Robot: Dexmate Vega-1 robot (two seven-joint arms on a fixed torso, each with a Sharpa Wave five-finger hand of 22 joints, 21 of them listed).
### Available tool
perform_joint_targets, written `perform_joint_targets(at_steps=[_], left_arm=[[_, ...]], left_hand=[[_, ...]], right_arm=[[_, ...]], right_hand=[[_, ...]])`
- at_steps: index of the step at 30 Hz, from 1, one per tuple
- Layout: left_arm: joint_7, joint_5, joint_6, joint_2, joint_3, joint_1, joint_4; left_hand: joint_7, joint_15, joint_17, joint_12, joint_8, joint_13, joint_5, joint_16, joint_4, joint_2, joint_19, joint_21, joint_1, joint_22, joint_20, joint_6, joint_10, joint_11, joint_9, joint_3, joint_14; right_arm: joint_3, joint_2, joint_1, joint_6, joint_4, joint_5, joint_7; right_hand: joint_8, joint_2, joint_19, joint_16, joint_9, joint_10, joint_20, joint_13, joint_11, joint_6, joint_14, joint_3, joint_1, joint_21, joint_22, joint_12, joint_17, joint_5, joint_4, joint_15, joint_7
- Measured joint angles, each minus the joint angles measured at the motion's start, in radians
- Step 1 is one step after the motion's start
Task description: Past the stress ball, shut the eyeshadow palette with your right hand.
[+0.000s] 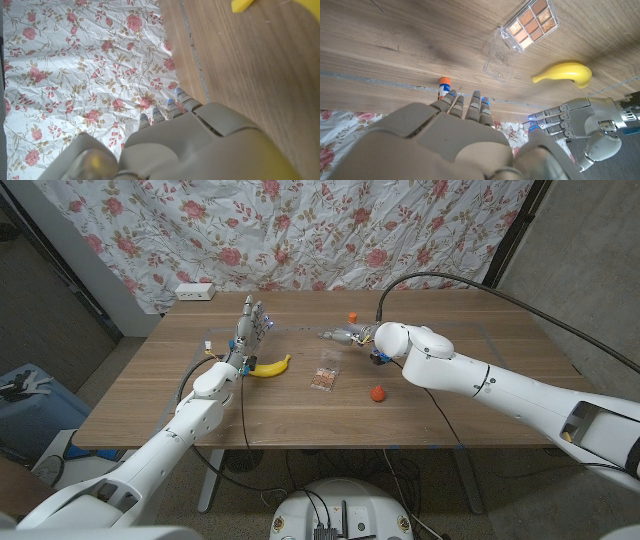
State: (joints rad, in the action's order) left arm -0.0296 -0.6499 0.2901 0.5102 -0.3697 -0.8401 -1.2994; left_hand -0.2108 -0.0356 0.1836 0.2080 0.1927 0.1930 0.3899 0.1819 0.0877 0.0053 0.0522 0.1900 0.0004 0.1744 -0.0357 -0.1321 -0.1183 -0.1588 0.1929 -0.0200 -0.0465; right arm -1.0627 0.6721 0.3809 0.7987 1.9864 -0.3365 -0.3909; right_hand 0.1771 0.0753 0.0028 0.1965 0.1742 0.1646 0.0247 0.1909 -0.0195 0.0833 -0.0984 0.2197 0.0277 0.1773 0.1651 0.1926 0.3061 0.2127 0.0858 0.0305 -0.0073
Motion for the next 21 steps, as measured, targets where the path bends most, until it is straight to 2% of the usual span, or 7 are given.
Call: perform_joint_targets(at_steps=[5, 9, 21], left_arm=[[0.000, 0.000, 0.000, 0.000, 0.000, 0.000, 0.000], [0.000, 0.000, 0.000, 0.000, 0.000, 0.000, 0.000], [0.000, 0.000, 0.000, 0.001, 0.000, 0.000, -0.001]], left_hand=[[0.000, 0.000, 0.000, 0.000, 0.000, 0.000, 0.000, 0.000, 0.000, 0.000, 0.000, 0.000, 0.000, 0.000, 0.000, 0.000, 0.000, 0.000, 0.000, 0.000, 0.000], [0.000, 0.000, 0.000, 0.000, 0.000, 0.000, 0.000, 0.000, 0.000, 0.000, 0.000, 0.000, 0.000, 0.000, 0.000, 0.000, 0.000, 0.000, 0.000, 0.000, 0.000], [0.000, 0.000, 0.000, 0.000, 0.000, 0.000, 0.000, 0.000, 0.000, 0.000, 0.000, 0.000, 0.000, 0.000, 0.000, 0.000, 0.000, 0.000, 0.000, 0.000, 0.000]], right_arm=[[-0.013, -0.008, -0.011, 0.005, -0.015, -0.009, -0.023], [-0.022, -0.013, -0.018, 0.005, -0.025, -0.010, -0.030], [-0.039, -0.025, -0.033, 0.008, -0.048, -0.012, -0.055]], right_hand=[[0.003, 0.004, 0.000, 0.000, 0.000, 0.000, 0.000, 0.000, 0.000, 0.000, 0.000, 0.004, -0.004, 0.000, 0.000, 0.000, 0.000, 0.006, 0.004, 0.000, 0.000], [0.005, 0.004, 0.000, 0.000, 0.000, 0.011, 0.000, 0.000, -0.011, 0.000, 0.000, 0.000, -0.004, 0.000, 0.000, 0.004, -0.003, 0.006, 0.008, 0.000, 0.000], [0.012, 0.004, 0.000, 0.007, 0.000, 0.036, 0.000, 0.002, 0.000, 0.008, 0.004, -0.001, -0.004, 0.000, 0.000, 0.008, -0.009, 0.009, 0.015, 0.004, 0.000]])
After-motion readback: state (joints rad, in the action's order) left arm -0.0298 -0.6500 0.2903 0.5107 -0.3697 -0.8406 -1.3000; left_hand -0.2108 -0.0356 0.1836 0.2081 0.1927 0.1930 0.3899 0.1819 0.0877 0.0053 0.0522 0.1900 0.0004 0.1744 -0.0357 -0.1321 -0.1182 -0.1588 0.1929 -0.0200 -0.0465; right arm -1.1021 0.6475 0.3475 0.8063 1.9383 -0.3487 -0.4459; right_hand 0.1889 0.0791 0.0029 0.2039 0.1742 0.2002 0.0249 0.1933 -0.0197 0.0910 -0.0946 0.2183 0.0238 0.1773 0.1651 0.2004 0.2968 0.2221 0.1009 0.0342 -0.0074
